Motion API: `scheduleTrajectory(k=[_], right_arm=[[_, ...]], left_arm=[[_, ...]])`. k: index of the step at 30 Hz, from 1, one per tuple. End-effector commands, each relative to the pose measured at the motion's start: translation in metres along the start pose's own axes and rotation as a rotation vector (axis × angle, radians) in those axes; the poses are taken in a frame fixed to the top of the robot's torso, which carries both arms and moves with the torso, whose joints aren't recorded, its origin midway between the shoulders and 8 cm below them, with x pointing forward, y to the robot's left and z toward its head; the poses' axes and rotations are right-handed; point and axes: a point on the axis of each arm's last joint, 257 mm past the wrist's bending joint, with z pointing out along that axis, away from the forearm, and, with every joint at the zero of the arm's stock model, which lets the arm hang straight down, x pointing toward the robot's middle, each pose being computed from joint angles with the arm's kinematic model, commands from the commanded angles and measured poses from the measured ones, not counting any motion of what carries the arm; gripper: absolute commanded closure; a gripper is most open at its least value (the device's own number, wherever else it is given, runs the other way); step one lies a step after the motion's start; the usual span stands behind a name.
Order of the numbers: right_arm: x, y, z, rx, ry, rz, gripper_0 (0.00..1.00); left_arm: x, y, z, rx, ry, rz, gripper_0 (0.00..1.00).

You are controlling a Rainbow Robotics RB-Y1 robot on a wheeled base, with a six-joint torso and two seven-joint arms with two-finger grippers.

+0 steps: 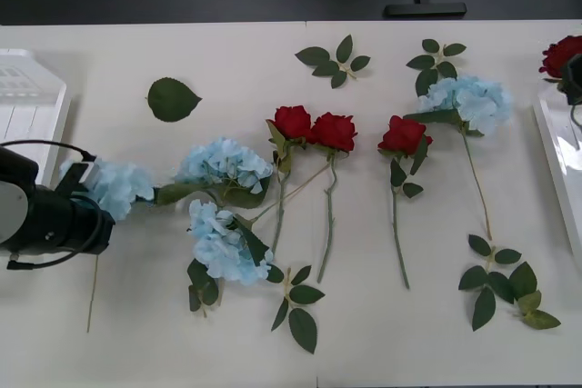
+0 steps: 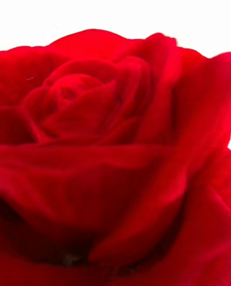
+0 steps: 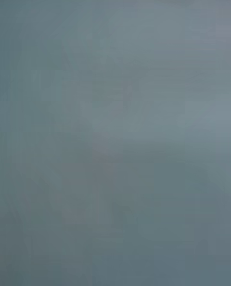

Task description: Place the red flowers into the right box and the blue flowers into the left box. If a person shows an open palm, hand one flower to the person first, then continue sorting.

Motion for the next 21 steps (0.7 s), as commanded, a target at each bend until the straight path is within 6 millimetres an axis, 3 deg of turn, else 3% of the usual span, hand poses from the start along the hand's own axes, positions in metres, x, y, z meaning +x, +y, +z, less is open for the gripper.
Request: scheduleTrajectory(k=[1,5,9,11,15,18,21], right_arm=[[-0.032,-0.060,-0.028,0.173,-0.086,-0.107,1.00],[-0.041,-0.100,-0.014,0.282,-0.130,-0.136,1.00],[-0.039,-0.119,0.002,0.352,-0.138,-0.144,1.00],[-0.028,-0.130,0.016,0.379,-0.112,-0.147,1.00],[-0.006,-0.139,0.041,0.391,-0.068,-0.128,1.00],[0.001,-0.139,0.058,0.393,-0.070,-0.121,1.00],[0.003,-0.138,0.065,0.391,-0.079,-0.114,1.00]], left_arm=[[-0.056,0.042,-0.095,-0.166,-0.076,0.112,1.00],[-0.091,0.082,-0.165,-0.310,-0.120,0.135,1.00],[-0.121,0.122,-0.210,-0.446,-0.147,0.142,1.00],[-0.135,0.156,-0.227,-0.517,-0.145,0.140,1.00],[-0.151,0.203,-0.237,-0.582,-0.158,0.143,1.00],[-0.158,0.248,-0.226,-0.651,-0.166,0.177,1.00],[-0.157,0.268,-0.212,-0.671,-0.166,0.187,1.00]])
